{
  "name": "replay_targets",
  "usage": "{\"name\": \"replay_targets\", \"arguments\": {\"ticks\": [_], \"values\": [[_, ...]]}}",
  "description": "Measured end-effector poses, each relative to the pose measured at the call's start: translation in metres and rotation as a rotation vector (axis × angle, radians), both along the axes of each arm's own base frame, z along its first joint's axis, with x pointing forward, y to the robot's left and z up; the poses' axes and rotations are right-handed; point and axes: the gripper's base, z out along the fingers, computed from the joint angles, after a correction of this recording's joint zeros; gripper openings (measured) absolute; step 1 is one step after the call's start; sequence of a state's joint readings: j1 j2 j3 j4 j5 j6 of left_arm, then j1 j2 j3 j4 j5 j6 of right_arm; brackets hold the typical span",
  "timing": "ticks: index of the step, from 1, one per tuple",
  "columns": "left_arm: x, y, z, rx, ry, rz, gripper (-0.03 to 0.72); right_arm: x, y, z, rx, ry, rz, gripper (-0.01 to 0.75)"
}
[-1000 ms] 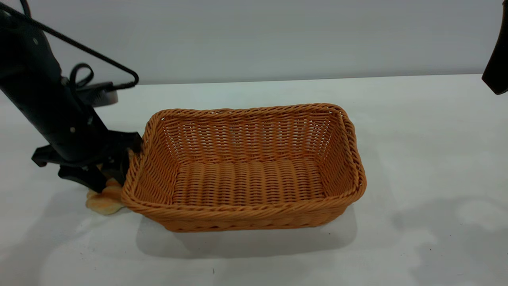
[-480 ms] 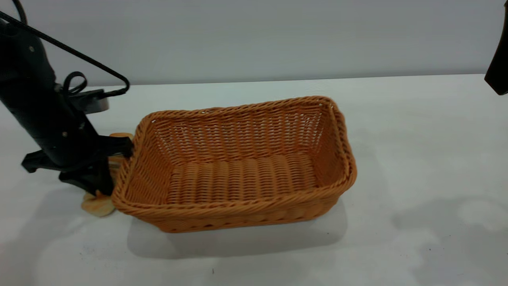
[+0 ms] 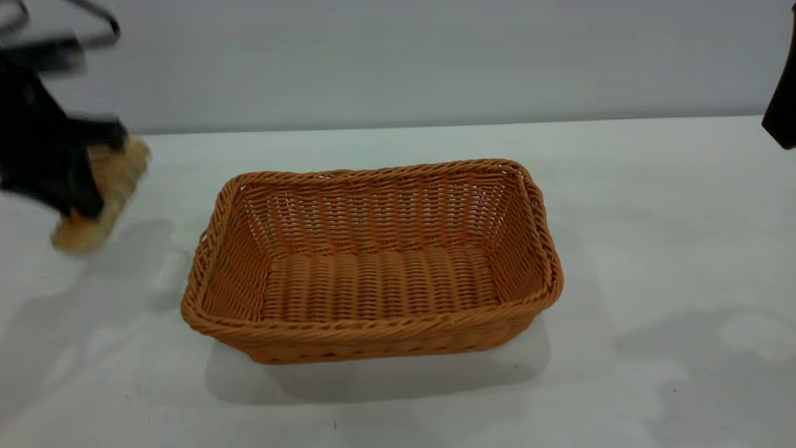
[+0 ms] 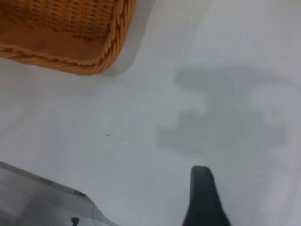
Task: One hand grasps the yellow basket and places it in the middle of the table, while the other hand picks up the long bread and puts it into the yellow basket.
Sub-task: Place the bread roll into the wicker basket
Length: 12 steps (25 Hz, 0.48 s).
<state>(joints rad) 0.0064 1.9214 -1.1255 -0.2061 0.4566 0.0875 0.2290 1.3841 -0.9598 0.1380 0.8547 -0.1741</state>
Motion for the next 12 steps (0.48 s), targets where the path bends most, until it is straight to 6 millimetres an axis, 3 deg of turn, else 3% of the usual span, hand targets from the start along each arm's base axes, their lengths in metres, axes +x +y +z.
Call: {"name": "replay_targets", "arguments": {"ticks": [3, 5, 9, 12], "values": [[-0.004, -0.018, 0.029, -0.040, -0.068, -0.061, 0.061, 0.000, 0.000, 0.000, 0.000, -0.001, 0.000, 0.561], [-0.009, -0.042, 0.038, -0.064, -0.097, -0.178, 0.061, 0.000, 0.000, 0.000, 0.001, -0.003, -0.001, 0.561], [-0.020, -0.100, 0.039, -0.120, -0.127, -0.460, 0.061, 0.000, 0.000, 0.000, 0.001, -0.003, -0.001, 0.561], [-0.030, -0.132, 0.034, -0.153, -0.133, -0.614, 0.062, 0.000, 0.000, 0.000, 0.001, -0.003, -0.001, 0.561]]}}
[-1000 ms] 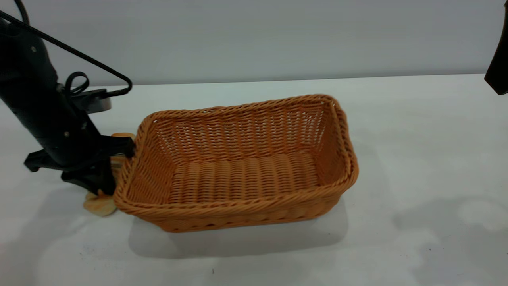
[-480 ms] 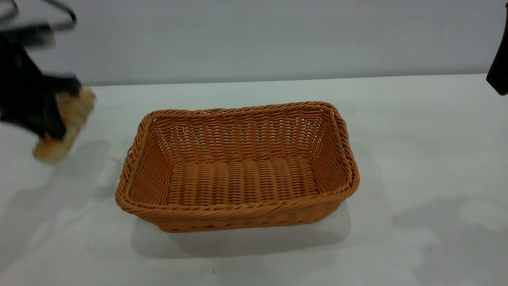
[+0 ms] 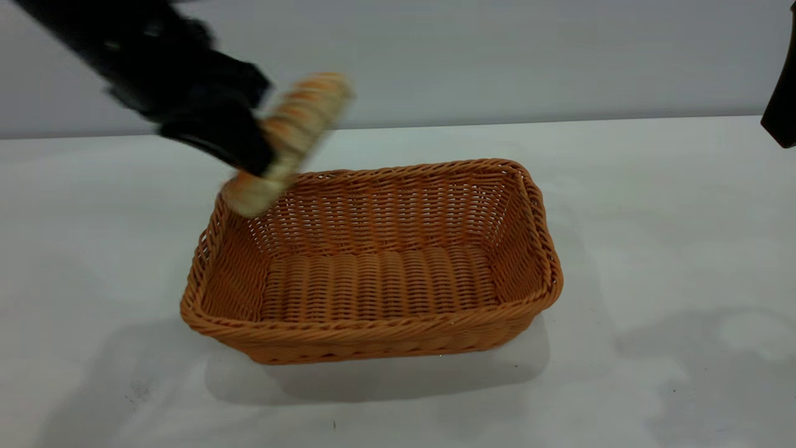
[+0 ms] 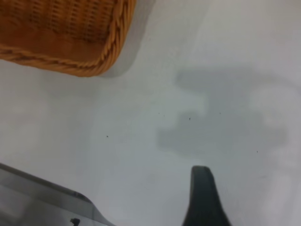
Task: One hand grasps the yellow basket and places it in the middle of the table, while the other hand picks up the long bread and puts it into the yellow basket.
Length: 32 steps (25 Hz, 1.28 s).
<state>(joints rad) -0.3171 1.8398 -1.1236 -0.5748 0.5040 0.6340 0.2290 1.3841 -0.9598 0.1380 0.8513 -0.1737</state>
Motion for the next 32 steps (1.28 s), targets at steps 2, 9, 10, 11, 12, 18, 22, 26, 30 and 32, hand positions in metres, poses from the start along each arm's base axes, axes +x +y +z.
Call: {"name": "replay_targets", "arguments": {"ticks": [2, 9, 10, 11, 12, 18, 22, 26, 30, 32], "values": [[-0.004, -0.011, -0.005, 0.003, -0.002, -0.074, 0.107, 0.000, 0.000, 0.000, 0.000, 0.000, 0.000, 0.561], [-0.001, -0.016, -0.013, -0.019, -0.006, -0.047, 0.574, 0.000, 0.000, 0.000, 0.000, -0.001, 0.000, 0.561], [-0.001, -0.015, -0.011, -0.022, -0.008, -0.037, 0.614, 0.000, 0.000, 0.000, -0.001, -0.001, 0.000, 0.561], [0.000, -0.013, -0.008, -0.025, -0.009, -0.019, 0.649, 0.000, -0.001, 0.000, -0.007, -0.002, 0.001, 0.561], [-0.001, -0.010, -0.002, -0.025, -0.010, -0.003, 0.660, 0.000, -0.002, 0.000, -0.018, -0.003, -0.002, 0.561], [-0.014, 0.061, 0.066, 0.137, -0.021, 0.227, 0.580, -0.008, -0.017, 0.003, -0.162, 0.035, -0.070, 0.560], [-0.050, 0.103, 0.117, 0.336, -0.064, 0.353, 0.506, -0.029, -0.026, 0.026, -0.181, 0.006, -0.114, 0.560], [-0.100, 0.112, 0.172, 0.297, -0.188, 0.407, 0.490, -0.063, -0.028, 0.056, -0.155, -0.070, -0.099, 0.560], [-0.169, 0.121, 0.208, 0.226, -0.347, 0.417, 0.489, -0.106, -0.026, 0.080, -0.103, -0.156, -0.035, 0.560], [-0.201, 0.125, 0.211, 0.204, -0.398, 0.425, 0.489, -0.131, -0.029, 0.084, -0.072, -0.210, -0.004, 0.560]]}}
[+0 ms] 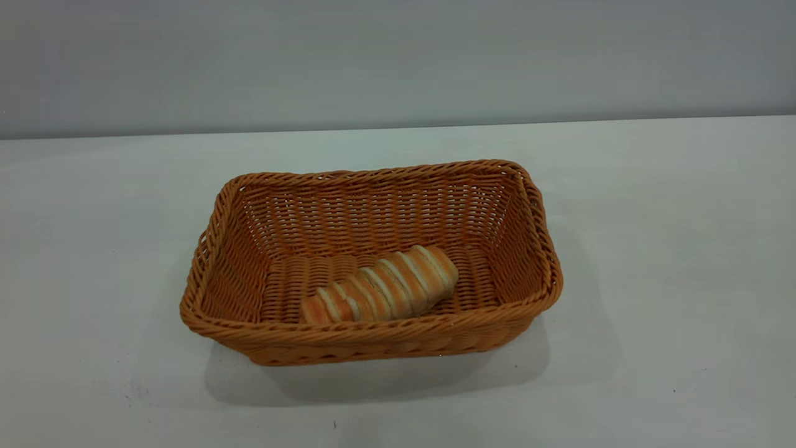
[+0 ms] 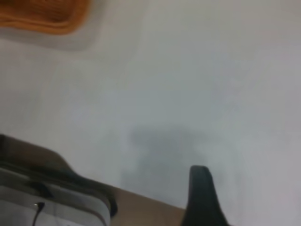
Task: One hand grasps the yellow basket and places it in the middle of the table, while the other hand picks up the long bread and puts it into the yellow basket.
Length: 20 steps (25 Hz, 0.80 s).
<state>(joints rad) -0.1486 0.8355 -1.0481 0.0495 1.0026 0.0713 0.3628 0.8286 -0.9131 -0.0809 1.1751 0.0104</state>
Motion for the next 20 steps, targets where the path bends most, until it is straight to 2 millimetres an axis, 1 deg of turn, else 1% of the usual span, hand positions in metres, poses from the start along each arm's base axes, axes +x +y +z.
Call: {"name": "replay_targets", "arguments": {"ticks": [3, 5, 7, 9, 11, 15, 17, 20], "values": [[-0.053, 0.008, -0.003, -0.022, -0.118, 0.001, 0.489, -0.034, -0.008, -0.003, 0.043, -0.055, 0.029, 0.560], [-0.085, 0.012, -0.007, -0.036, -0.185, 0.005, 0.489, -0.052, -0.015, -0.008, 0.066, -0.095, 0.032, 0.560], [-0.109, 0.016, -0.011, -0.051, -0.218, 0.015, 0.489, -0.069, -0.022, -0.013, 0.078, -0.135, 0.040, 0.560], [-0.126, 0.019, -0.014, -0.068, -0.235, 0.027, 0.489, -0.083, -0.027, -0.018, 0.084, -0.169, 0.060, 0.560], [-0.139, 0.021, -0.018, -0.078, -0.236, 0.036, 0.489, -0.097, -0.032, -0.027, 0.089, -0.204, 0.083, 0.560], [-0.151, 0.022, -0.021, -0.097, -0.273, 0.043, 0.489, -0.117, -0.038, -0.050, 0.096, -0.261, 0.137, 0.560], [-0.157, 0.023, -0.029, -0.102, -0.287, 0.043, 0.489, -0.124, -0.040, -0.060, 0.108, -0.295, 0.147, 0.560], [-0.161, 0.023, -0.049, -0.107, -0.278, 0.039, 0.489, -0.130, -0.042, -0.074, 0.130, -0.344, 0.151, 0.560]]}}
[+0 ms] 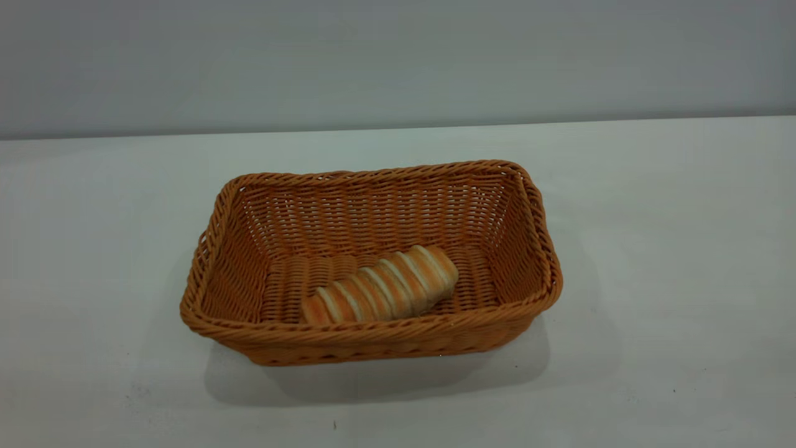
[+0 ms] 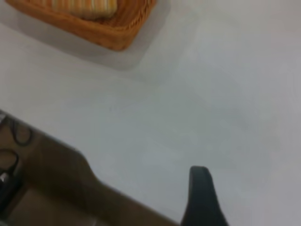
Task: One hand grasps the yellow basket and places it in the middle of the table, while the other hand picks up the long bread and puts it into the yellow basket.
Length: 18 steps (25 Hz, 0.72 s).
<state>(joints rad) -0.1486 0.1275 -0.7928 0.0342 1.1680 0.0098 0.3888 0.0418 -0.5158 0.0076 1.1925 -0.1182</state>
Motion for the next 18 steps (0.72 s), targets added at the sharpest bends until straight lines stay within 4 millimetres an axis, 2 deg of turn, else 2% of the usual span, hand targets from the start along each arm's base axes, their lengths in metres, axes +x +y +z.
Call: {"name": "replay_targets", "arguments": {"ticks": [3, 8, 15, 18], "values": [[-0.001, 0.000, -0.018, 0.000, 0.020, -0.003, 0.489, -0.003, 0.000, -0.007, 0.027, -0.046, 0.005, 0.560], [0.003, -0.001, -0.039, 0.003, 0.063, -0.005, 0.489, -0.002, 0.000, -0.007, 0.037, -0.063, 0.006, 0.560], [0.018, -0.004, -0.074, 0.019, 0.183, -0.007, 0.489, -0.003, 0.000, -0.006, 0.039, -0.065, 0.007, 0.560], [0.020, -0.004, -0.079, 0.021, 0.193, -0.007, 0.489, -0.003, 0.000, -0.006, 0.040, -0.066, 0.007, 0.560]]}}
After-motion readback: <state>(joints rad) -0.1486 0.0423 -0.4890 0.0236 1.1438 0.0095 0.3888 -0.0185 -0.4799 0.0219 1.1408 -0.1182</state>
